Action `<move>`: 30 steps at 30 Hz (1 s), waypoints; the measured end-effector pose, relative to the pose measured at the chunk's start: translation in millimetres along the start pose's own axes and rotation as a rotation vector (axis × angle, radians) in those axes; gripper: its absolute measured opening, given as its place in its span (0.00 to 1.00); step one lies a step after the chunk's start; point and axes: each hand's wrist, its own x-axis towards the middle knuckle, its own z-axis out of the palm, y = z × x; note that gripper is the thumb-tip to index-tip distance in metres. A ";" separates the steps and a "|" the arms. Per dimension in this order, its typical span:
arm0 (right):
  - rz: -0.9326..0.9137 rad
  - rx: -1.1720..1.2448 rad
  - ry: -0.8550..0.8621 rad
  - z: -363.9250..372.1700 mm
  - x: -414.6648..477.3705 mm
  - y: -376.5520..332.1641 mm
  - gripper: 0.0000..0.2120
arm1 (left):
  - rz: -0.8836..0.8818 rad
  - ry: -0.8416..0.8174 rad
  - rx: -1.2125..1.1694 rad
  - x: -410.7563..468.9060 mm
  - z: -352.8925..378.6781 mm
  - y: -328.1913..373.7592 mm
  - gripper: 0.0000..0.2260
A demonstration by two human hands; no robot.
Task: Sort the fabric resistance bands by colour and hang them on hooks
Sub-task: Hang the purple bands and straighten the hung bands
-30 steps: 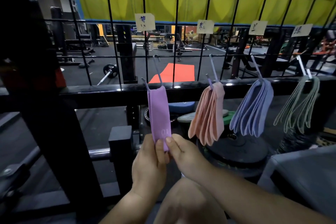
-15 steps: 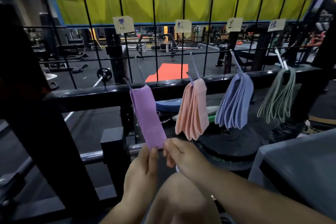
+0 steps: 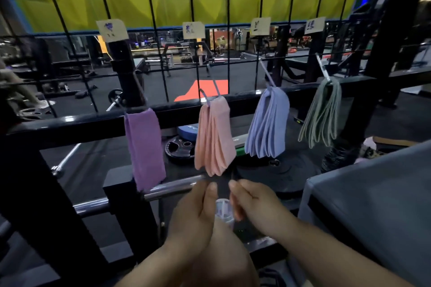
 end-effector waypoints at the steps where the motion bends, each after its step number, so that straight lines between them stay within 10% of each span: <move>1: 0.007 -0.016 0.027 -7.6 -3.3 6.8 0.22 | 0.021 -0.014 0.007 1.7 8.9 2.4 0.21; 20: 0.399 -0.227 0.431 -238.0 -135.8 111.3 0.08 | 0.281 -0.703 0.199 -6.8 237.3 120.8 0.13; 30: 0.449 -0.361 0.203 -295.5 -206.0 149.8 0.18 | 0.377 -0.846 0.253 -38.0 302.2 144.3 0.11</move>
